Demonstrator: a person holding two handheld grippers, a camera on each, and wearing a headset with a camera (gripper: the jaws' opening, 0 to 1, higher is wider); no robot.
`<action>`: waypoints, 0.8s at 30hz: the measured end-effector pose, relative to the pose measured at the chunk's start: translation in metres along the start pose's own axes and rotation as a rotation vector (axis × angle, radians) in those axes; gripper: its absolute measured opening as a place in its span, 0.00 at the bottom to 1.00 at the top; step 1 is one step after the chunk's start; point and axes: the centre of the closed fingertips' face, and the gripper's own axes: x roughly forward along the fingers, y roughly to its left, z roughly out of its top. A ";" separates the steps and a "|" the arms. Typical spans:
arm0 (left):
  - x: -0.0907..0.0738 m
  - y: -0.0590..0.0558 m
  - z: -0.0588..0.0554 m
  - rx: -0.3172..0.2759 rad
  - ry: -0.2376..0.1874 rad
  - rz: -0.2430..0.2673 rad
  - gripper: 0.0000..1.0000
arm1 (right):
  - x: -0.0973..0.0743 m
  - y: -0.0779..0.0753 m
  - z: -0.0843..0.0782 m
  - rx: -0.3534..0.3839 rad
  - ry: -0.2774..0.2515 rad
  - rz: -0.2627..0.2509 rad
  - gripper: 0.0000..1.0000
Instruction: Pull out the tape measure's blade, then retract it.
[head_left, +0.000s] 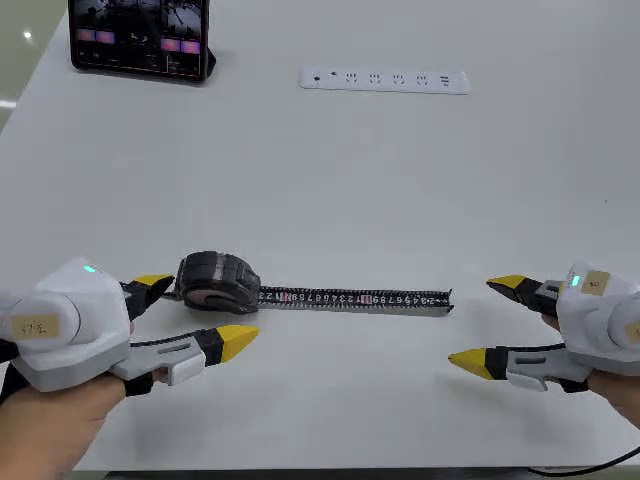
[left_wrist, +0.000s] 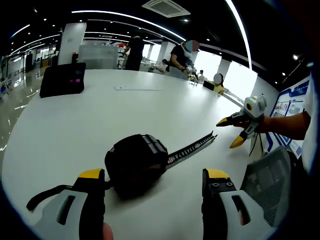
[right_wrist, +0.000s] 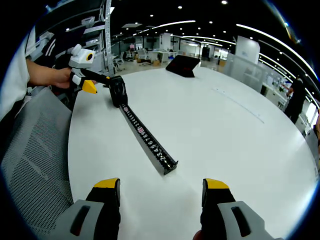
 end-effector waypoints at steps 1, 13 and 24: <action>0.000 0.000 0.000 -0.001 0.000 0.000 0.77 | 0.000 0.000 0.000 -0.001 0.002 0.000 0.64; 0.004 0.000 0.001 -0.015 -0.005 0.003 0.77 | 0.001 -0.004 -0.001 -0.006 0.002 0.004 0.62; 0.006 0.001 0.001 -0.021 -0.005 0.012 0.77 | 0.003 -0.007 -0.003 -0.011 0.003 0.009 0.61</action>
